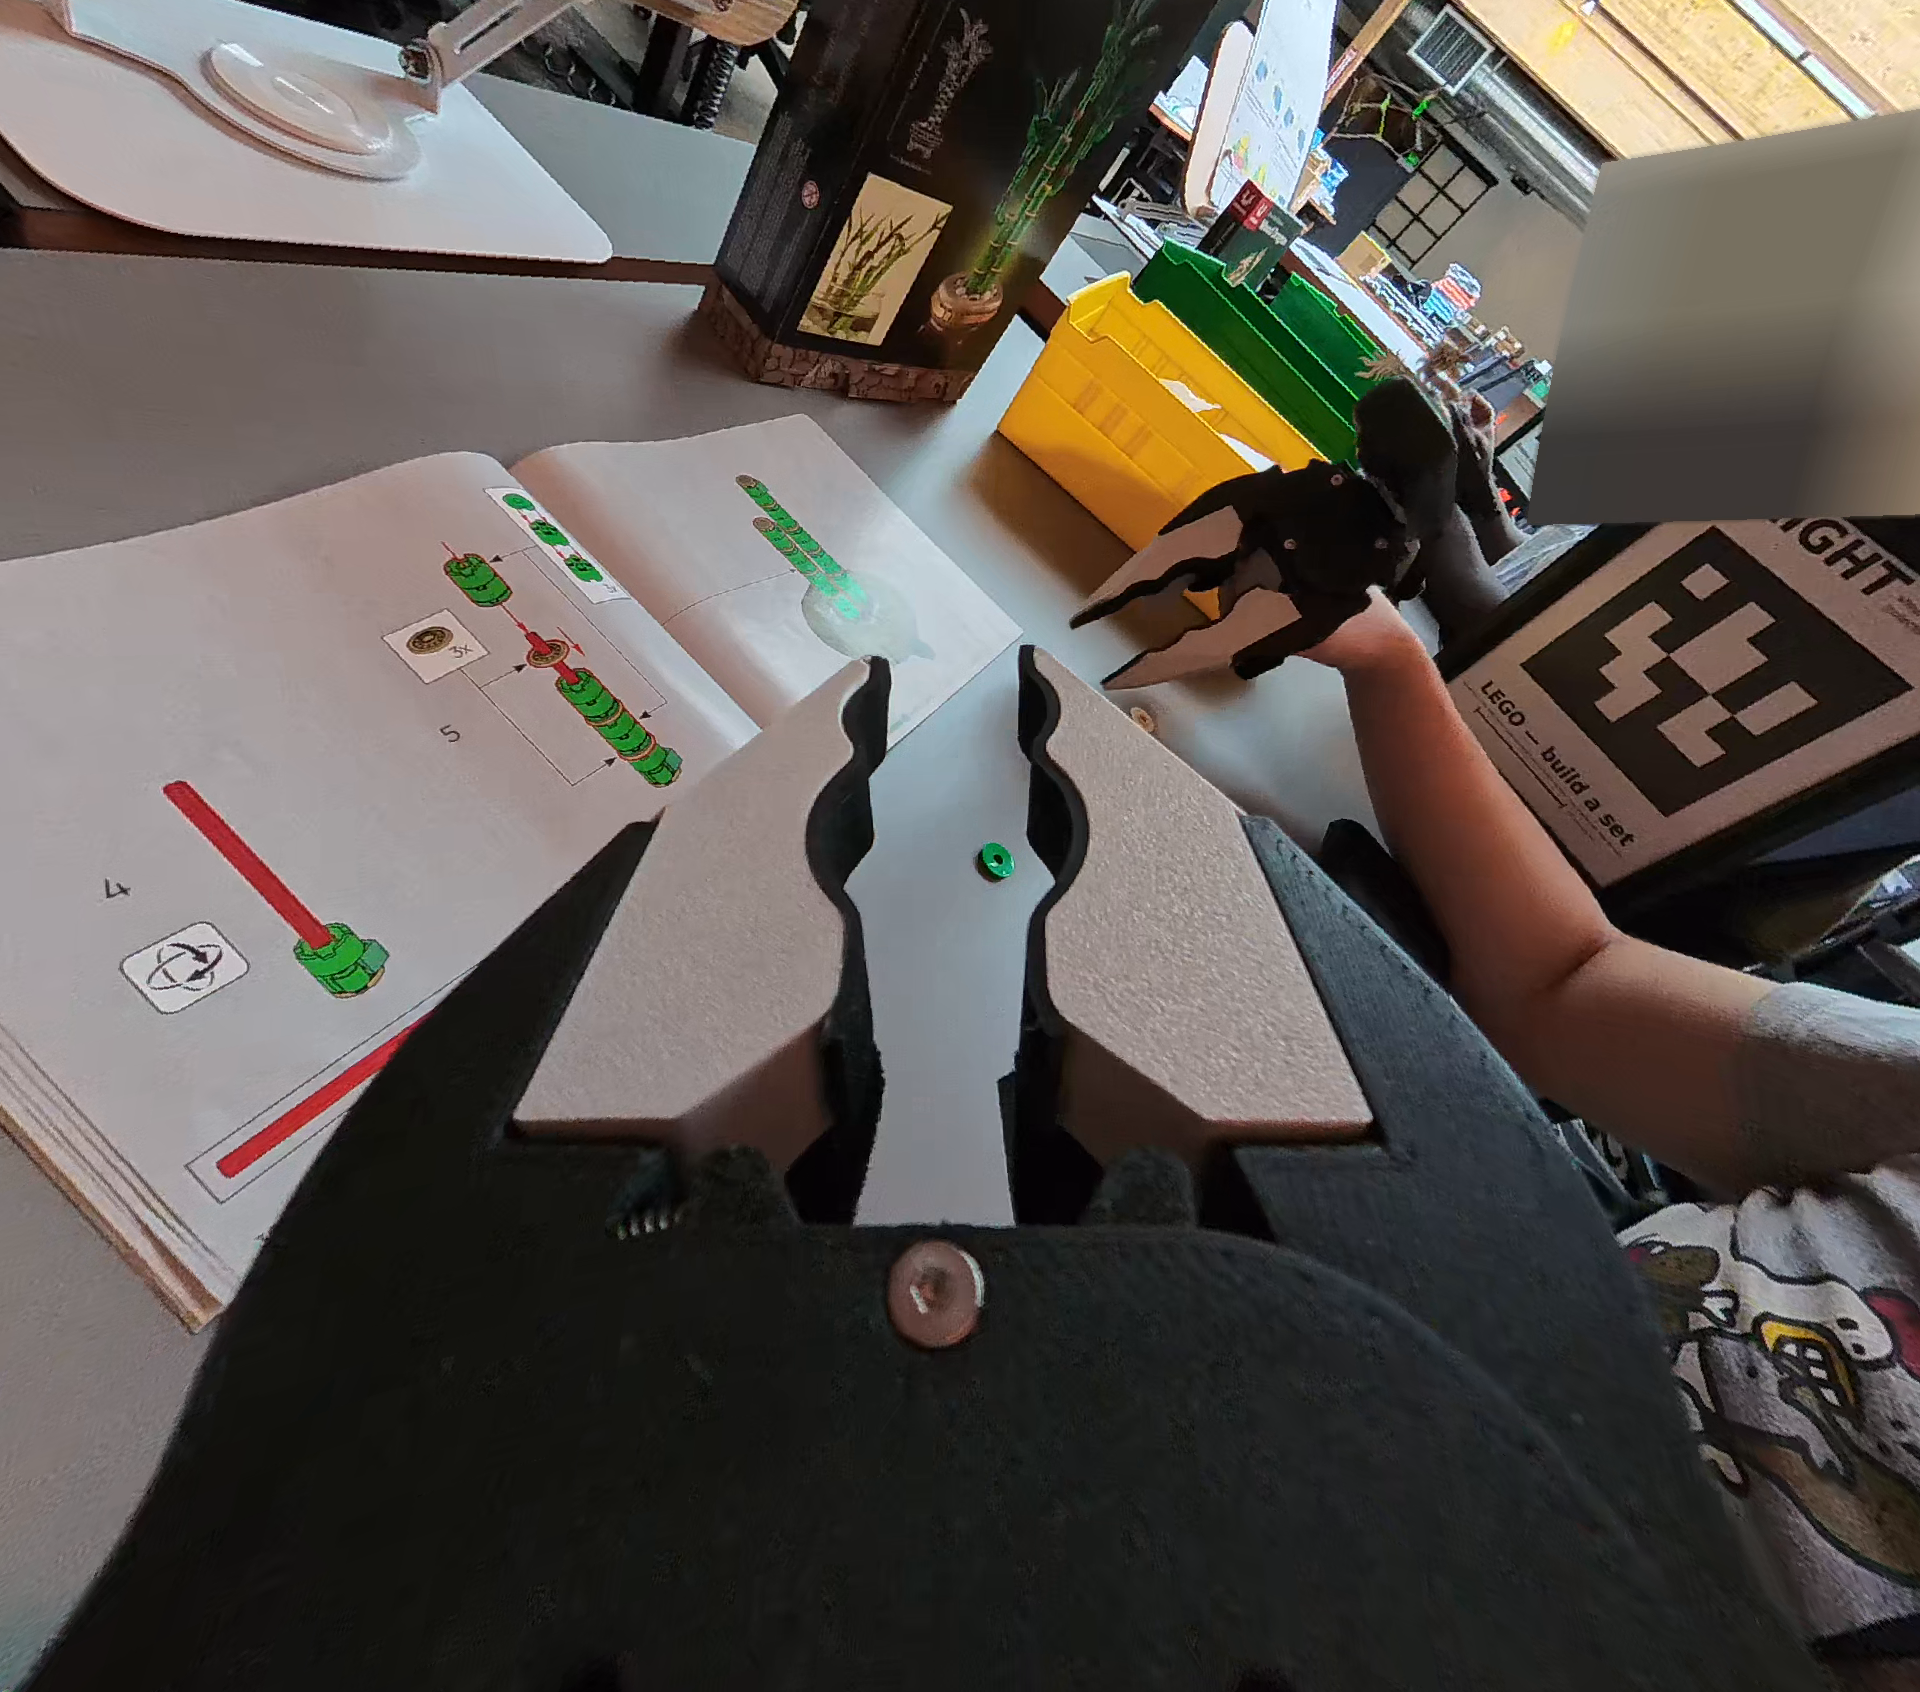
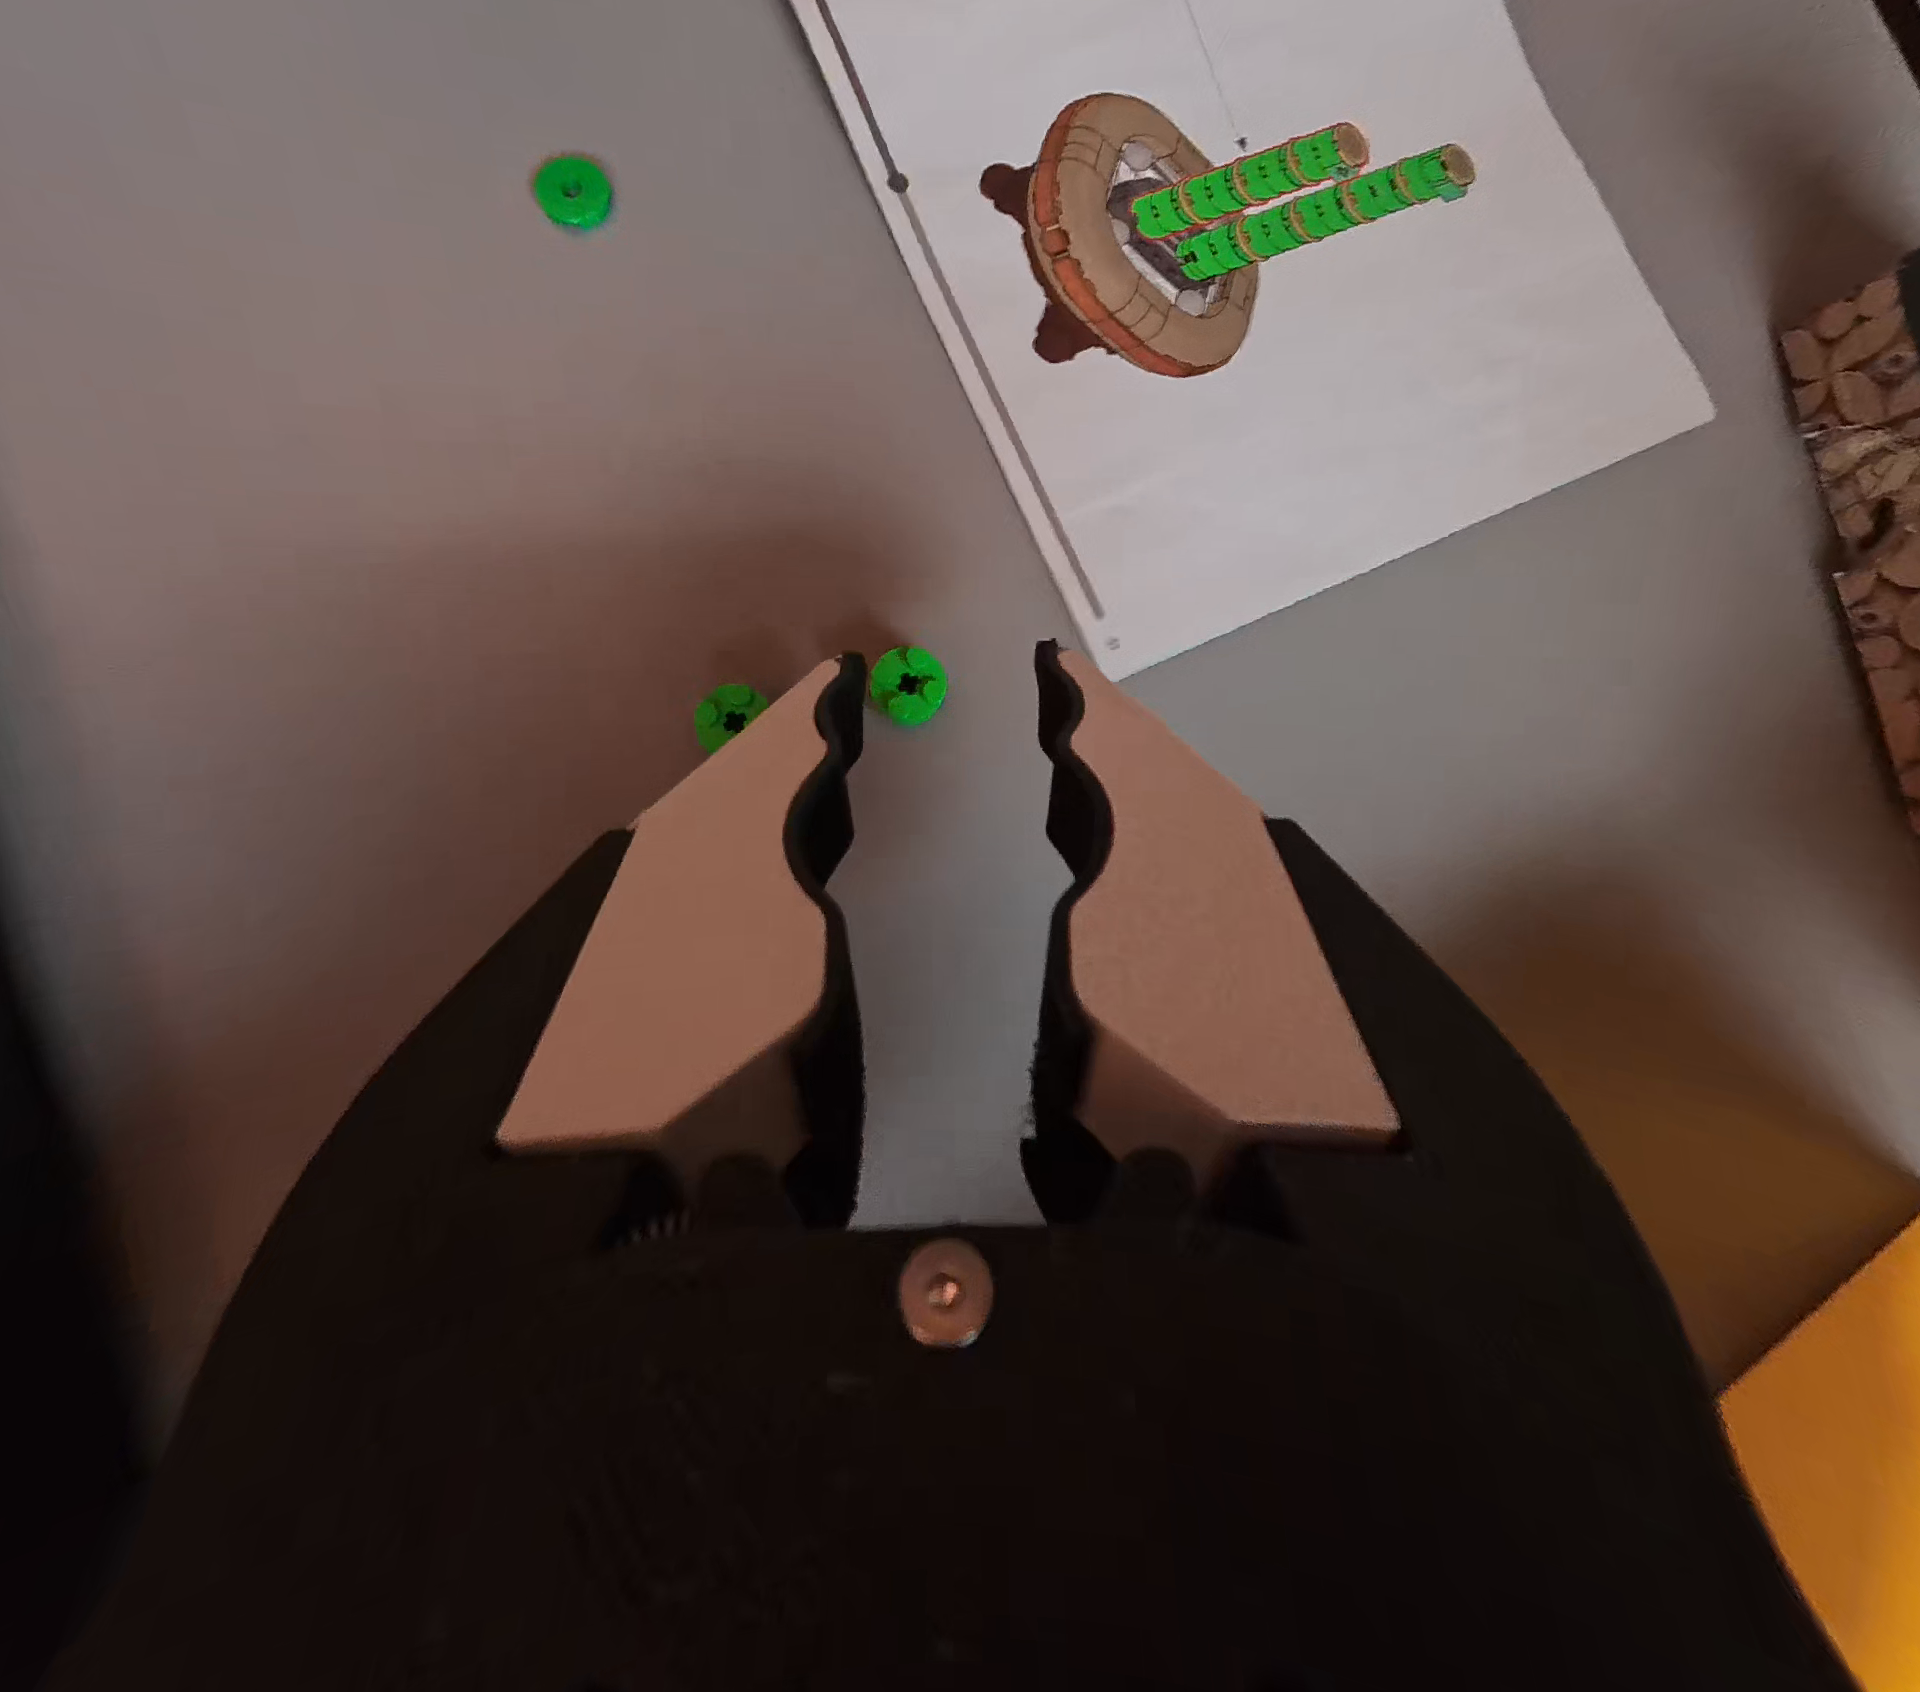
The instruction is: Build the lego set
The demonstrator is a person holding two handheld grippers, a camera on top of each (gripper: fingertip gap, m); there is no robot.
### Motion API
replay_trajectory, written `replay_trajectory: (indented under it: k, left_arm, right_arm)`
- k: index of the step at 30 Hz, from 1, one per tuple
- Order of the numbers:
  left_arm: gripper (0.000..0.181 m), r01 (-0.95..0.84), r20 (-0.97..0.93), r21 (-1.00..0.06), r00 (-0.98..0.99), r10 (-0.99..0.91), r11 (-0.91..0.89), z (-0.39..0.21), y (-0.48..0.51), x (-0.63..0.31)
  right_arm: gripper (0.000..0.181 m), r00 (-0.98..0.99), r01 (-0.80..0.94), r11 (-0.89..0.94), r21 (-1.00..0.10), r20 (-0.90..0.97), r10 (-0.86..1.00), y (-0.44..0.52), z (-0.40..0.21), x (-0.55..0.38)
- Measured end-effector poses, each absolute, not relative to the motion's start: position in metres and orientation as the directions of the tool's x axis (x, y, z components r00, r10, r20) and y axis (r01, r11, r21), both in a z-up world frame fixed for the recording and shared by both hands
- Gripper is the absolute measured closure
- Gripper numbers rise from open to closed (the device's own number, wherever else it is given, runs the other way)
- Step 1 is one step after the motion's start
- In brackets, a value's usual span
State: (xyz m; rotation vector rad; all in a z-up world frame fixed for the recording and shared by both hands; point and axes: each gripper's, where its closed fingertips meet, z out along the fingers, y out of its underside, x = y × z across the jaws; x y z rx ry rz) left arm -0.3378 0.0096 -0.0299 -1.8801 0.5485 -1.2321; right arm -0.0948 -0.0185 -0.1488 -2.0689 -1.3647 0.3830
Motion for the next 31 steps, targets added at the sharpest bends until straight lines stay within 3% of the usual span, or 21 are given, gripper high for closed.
replay_trajectory:
  k: [6,9,12,16,21,31]
  left_arm:
    - [0.158,0.064,0.546,-0.813,0.431,-0.718,-0.579,-0.029,0.008,-0.338]
    - [0.158,0.076,0.543,-0.817,0.435,-0.719,-0.571,-0.027,0.010,-0.342]
    - [0.155,0.104,0.536,-0.831,0.412,-0.736,-0.547,-0.019,0.010,-0.346]
    - [0.154,0.206,0.574,-0.815,0.147,-0.806,-0.542,0.014,-0.011,-0.336]
    - [0.153,0.211,0.552,-0.776,-0.228,-0.802,-0.594,0.039,-0.055,-0.305]
    - [0.153,0.191,0.553,-0.727,-0.406,-0.727,-0.660,0.046,-0.079,-0.282]
  right_arm:
    - [0.152,0.426,0.732,-0.312,-0.606,0.049,0.904,-0.024,-0.165,-0.093]
    - [0.167,0.407,0.718,-0.318,-0.620,0.004,0.913,-0.028,-0.168,-0.097]
    - [0.167,0.400,0.670,-0.279,-0.688,0.018,0.916,-0.027,-0.145,-0.109]
    - [0.167,0.306,0.391,-0.046,-0.919,0.083,0.949,-0.042,-0.033,-0.172]
    - [0.167,0.122,0.066,0.115,-0.991,0.123,0.985,-0.073,0.072,-0.243]
    - [0.167,-0.017,-0.019,0.061,-0.998,0.062,0.998,-0.062,0.052,-0.294]
